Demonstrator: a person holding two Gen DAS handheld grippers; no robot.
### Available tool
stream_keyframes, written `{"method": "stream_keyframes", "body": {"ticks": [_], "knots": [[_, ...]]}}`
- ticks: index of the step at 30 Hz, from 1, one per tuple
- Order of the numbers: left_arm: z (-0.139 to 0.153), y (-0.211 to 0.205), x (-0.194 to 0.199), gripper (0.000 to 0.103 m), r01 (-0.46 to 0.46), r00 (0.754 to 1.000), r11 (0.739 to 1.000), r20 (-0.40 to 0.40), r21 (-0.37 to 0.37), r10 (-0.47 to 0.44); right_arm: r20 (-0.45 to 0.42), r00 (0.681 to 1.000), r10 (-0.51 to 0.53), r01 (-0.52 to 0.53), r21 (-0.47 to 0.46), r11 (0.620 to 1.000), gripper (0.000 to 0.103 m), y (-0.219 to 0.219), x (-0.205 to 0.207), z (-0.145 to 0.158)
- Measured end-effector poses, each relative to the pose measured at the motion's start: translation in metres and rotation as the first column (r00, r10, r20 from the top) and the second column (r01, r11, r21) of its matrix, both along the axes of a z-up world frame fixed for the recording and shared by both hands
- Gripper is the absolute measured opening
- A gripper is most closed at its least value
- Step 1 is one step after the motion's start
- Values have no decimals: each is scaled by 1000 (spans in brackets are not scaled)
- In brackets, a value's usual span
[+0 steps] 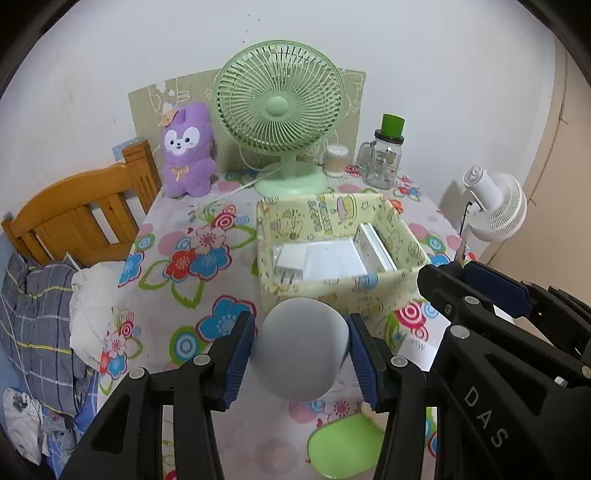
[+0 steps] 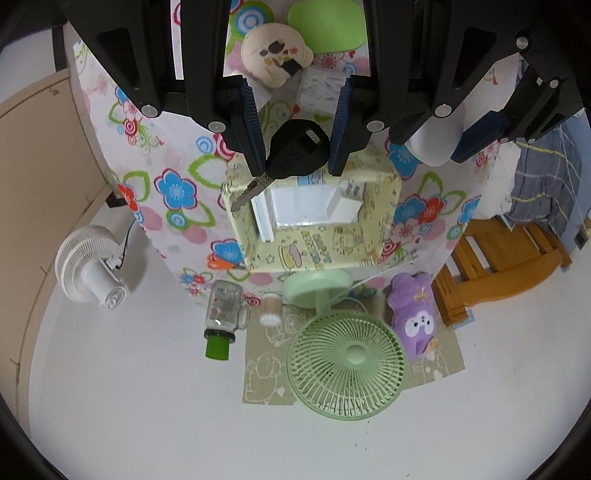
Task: Organize rigid objects
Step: 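Carry the puck with the left gripper while the right carries the key over the fabric box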
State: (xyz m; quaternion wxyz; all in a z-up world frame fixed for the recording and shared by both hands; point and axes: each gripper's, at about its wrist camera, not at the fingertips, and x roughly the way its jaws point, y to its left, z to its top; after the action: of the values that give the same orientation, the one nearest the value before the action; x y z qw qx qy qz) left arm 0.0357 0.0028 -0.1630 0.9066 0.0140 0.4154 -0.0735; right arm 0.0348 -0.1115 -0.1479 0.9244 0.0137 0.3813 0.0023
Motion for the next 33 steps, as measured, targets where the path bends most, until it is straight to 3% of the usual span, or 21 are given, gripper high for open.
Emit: {"method": "stream_keyframes", "body": {"ticks": [17,33], "knots": [[15,-24,55,52,-87,996,996,34,24,86,14,994,106,-106,14,994,38,-21,68,12],[-1,-34,98,52,-139,990,990,-10,32,140,-17,984,176,-176,0,984,38,-24,117,-4]]}}
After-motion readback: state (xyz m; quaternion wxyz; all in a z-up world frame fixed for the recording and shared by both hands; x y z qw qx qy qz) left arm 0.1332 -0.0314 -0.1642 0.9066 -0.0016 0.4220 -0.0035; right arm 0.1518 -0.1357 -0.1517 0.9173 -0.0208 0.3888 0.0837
